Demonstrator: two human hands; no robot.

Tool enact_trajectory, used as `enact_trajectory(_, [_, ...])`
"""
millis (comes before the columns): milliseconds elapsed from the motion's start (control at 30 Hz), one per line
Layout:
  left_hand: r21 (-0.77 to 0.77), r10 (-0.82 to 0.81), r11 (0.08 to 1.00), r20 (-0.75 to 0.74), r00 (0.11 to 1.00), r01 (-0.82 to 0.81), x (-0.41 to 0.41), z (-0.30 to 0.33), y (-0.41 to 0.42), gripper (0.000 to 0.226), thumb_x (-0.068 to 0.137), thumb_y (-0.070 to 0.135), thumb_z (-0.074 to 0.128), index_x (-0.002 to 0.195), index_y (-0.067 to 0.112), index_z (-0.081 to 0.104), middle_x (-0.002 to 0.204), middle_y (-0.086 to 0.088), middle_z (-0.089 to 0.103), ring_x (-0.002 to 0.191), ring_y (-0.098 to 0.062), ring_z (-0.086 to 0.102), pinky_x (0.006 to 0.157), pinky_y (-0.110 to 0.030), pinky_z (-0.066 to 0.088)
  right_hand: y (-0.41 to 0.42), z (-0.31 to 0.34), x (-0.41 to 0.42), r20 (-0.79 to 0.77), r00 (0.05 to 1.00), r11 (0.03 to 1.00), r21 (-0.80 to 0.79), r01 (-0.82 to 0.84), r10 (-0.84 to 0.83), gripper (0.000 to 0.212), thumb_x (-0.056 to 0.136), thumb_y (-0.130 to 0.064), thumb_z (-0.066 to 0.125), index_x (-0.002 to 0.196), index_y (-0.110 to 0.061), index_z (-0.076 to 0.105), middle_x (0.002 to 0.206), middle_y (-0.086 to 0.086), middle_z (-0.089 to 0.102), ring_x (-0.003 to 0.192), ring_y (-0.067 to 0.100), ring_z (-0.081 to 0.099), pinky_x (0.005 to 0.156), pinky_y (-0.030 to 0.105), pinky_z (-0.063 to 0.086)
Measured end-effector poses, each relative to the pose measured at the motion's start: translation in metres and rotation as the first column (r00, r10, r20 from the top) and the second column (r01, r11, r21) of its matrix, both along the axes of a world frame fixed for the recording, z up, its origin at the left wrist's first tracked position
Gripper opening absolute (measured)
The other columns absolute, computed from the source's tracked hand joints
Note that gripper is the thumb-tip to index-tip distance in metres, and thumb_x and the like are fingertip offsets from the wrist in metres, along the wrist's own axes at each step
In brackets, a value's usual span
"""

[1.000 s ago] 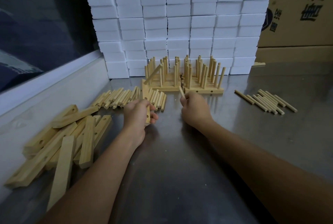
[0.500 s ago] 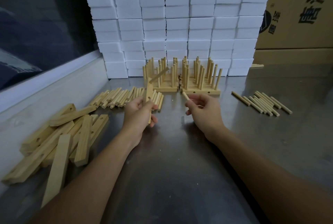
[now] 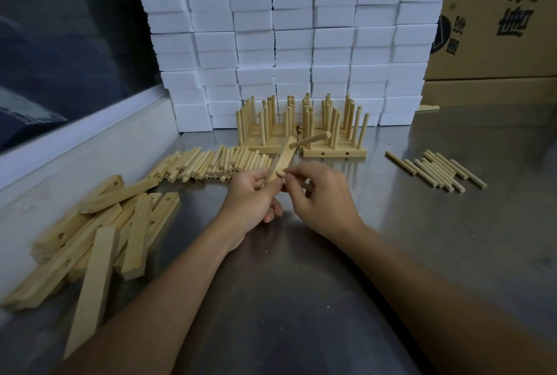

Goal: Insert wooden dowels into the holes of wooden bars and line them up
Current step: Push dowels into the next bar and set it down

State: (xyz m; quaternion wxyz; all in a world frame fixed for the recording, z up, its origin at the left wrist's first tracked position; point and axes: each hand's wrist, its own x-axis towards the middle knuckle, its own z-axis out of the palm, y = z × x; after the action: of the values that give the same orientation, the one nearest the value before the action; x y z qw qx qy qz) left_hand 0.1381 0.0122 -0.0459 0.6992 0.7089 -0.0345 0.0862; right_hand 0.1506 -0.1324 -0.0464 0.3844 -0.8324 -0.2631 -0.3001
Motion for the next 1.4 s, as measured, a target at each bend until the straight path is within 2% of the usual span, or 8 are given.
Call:
enact_trajectory(133, [0.052, 0.017, 0.998, 0.019, 1.000, -0.018, 0.001, -0.002, -0.001, 0.024, 0.098, 0.007, 0.056, 0.092, 0.028, 0.067, 0.083, -0.003, 0.074, 0.049, -0.017, 0.056, 0.038, -0.023, 0.037, -0.001, 0.001, 0.000, -0.041, 0.999, 0.994, -0.111, 0.013, -0.018, 0.016, 0.096, -0.018, 0.060, 0.102, -0.012, 0.074, 0.092, 0.002, 0.070, 0.084, 0.016, 0.063, 0.073, 0.038, 0.053])
enact_trajectory(233, [0.188, 0.056, 0.980, 0.061, 0.997, -0.066, 0.001, -0.004, -0.001, 0.013, 0.099, 0.013, 0.056, 0.097, 0.018, 0.069, 0.084, -0.004, 0.071, 0.049, -0.015, 0.057, 0.040, -0.022, 0.039, 0.001, 0.004, -0.003, 0.022, 0.996, 0.967, -0.238, 0.092, -0.089, 0.012, 0.093, -0.020, 0.061, 0.096, -0.012, 0.071, 0.089, 0.002, 0.067, 0.078, 0.021, 0.061, 0.063, 0.037, 0.050])
enact_trajectory(567, [0.466, 0.110, 0.858, 0.244, 0.964, -0.216, 0.000, -0.008, -0.003, 0.013, 0.098, 0.026, 0.058, 0.091, 0.027, 0.069, 0.058, 0.015, 0.061, 0.056, -0.004, 0.058, 0.051, -0.012, 0.042, 0.000, 0.015, -0.008, 0.071, 0.985, 0.902, -0.396, 0.170, -0.154, 0.018, 0.083, -0.030, 0.067, 0.095, -0.018, 0.073, 0.080, -0.001, 0.062, 0.065, 0.019, 0.050, 0.056, 0.028, 0.036])
enact_trajectory(867, [0.551, 0.097, 0.777, 0.373, 0.923, -0.305, -0.002, -0.004, -0.009, 0.012, 0.097, 0.017, 0.059, 0.101, 0.022, 0.069, 0.070, 0.000, 0.063, 0.065, -0.012, 0.057, 0.055, -0.020, 0.040, 0.008, 0.020, -0.007, -0.250, 0.936, 0.967, -0.123, 0.223, -0.248, 0.015, 0.081, -0.016, 0.064, 0.067, -0.016, 0.069, 0.058, -0.003, 0.060, 0.060, 0.019, 0.056, 0.059, 0.037, 0.052])
enact_trajectory(1000, [0.598, 0.064, 0.723, 0.442, 0.895, -0.347, -0.005, -0.003, -0.008, 0.013, 0.096, 0.012, 0.058, 0.103, 0.018, 0.067, 0.067, 0.004, 0.056, 0.062, -0.008, 0.051, 0.052, -0.015, 0.034, 0.007, 0.020, 0.003, -0.490, 0.856, 0.967, 0.089, 0.238, -0.165, 0.020, 0.087, -0.019, 0.065, 0.070, -0.017, 0.075, 0.058, -0.001, 0.066, 0.061, 0.015, 0.062, 0.062, 0.032, 0.055])
enact_trajectory(1100, [0.612, 0.064, 0.706, 0.446, 0.893, -0.356, -0.004, -0.004, -0.008, 0.010, 0.096, 0.013, 0.057, 0.100, 0.013, 0.066, 0.067, -0.002, 0.056, 0.062, -0.016, 0.051, 0.054, -0.028, 0.035, 0.004, 0.021, 0.009, -0.623, 0.777, 0.946, 0.189, 0.262, -0.091, 0.021, 0.087, -0.021, 0.068, 0.069, -0.014, 0.075, 0.066, 0.009, 0.071, 0.058, 0.013, 0.060, 0.061, 0.033, 0.055])
enact_trajectory(1300, [0.497, 0.095, 0.829, 0.330, 0.939, -0.258, -0.003, -0.001, -0.013, 0.012, 0.099, 0.021, 0.053, 0.100, 0.020, 0.066, 0.067, -0.003, 0.059, 0.059, -0.022, 0.056, 0.055, -0.034, 0.043, 0.001, 0.022, 0.011, -0.429, 0.896, 0.981, 0.091, 0.170, -0.116, 0.022, 0.087, -0.016, 0.066, 0.067, -0.014, 0.076, 0.053, 0.001, 0.064, 0.044, 0.005, 0.050, 0.050, 0.022, 0.045])
enact_trajectory(1400, [0.270, 0.111, 0.951, 0.151, 0.982, -0.149, 0.000, 0.000, -0.015, 0.017, 0.103, 0.022, 0.048, 0.113, 0.020, 0.061, 0.078, -0.002, 0.057, 0.050, -0.018, 0.051, 0.044, -0.026, 0.038, -0.002, 0.027, 0.012, -0.316, 0.942, 0.993, -0.006, 0.119, -0.115, 0.017, 0.088, -0.016, 0.067, 0.076, -0.020, 0.079, 0.056, -0.007, 0.067, 0.052, 0.006, 0.059, 0.054, 0.029, 0.054])
